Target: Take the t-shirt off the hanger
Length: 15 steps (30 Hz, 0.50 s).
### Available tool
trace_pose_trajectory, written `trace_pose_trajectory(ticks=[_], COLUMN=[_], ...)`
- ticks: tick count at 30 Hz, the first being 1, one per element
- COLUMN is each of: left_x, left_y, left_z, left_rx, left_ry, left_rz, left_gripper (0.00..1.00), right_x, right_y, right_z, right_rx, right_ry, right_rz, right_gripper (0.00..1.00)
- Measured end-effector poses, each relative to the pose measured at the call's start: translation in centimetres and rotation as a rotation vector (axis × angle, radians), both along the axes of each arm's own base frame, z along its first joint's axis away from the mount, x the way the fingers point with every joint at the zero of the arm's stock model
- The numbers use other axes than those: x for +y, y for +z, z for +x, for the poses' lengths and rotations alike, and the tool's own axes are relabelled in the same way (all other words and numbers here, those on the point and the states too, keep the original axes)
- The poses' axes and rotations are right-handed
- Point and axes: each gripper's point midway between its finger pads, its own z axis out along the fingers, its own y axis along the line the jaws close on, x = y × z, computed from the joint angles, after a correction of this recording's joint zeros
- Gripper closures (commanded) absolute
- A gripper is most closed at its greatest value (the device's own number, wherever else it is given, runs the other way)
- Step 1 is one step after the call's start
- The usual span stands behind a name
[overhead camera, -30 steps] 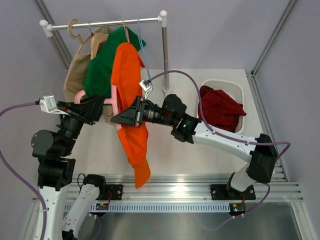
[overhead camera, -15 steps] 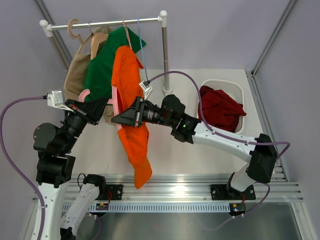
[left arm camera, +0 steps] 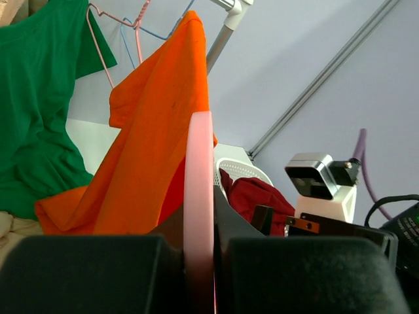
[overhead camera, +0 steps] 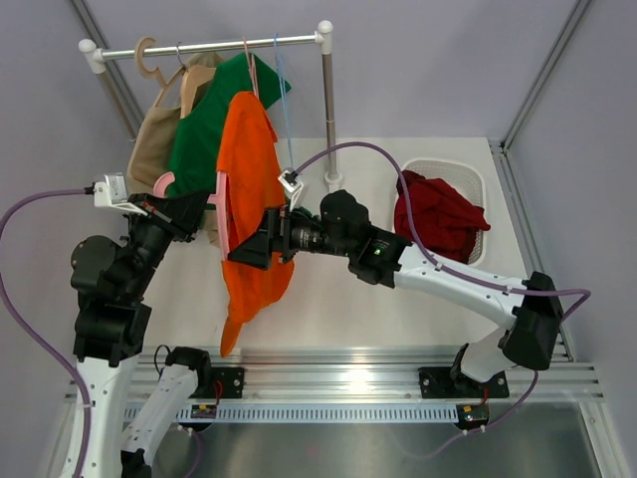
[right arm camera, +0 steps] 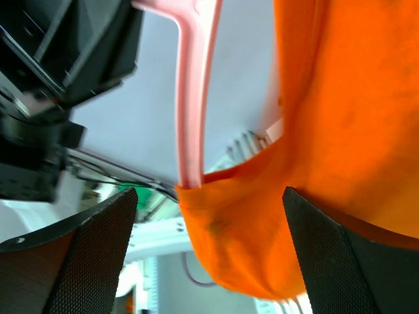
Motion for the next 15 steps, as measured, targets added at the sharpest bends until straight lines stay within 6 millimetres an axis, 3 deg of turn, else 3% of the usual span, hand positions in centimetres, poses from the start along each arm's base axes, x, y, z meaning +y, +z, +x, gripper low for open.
trace_pose_trajectory(ticks=[6,11,15], left_x=[0.5,1.0,1.3], left_y=[-0.2,0.2,0.8], left_z=[0.6,1.3,1.6], left_rx=[0.015,0.023,0.020], left_ry=[0.034,0.069,0.090], left_rz=[-0.015,-0.034,-0.046], left_gripper=[1.00,1.00,1.00], right_x=[-2.2,-1.7,-1.8], right_y=[-1.8,-4.5,-7.8], right_z=[-0.1,-4.4,-5.8], right_rx=[-0.123,-0.205,-0.225], right_ry=[-0.091,-0.071,-0.068], right_rz=[-0.160,-0.258,-0.336], right_gripper=[0.00,0.00,0.01])
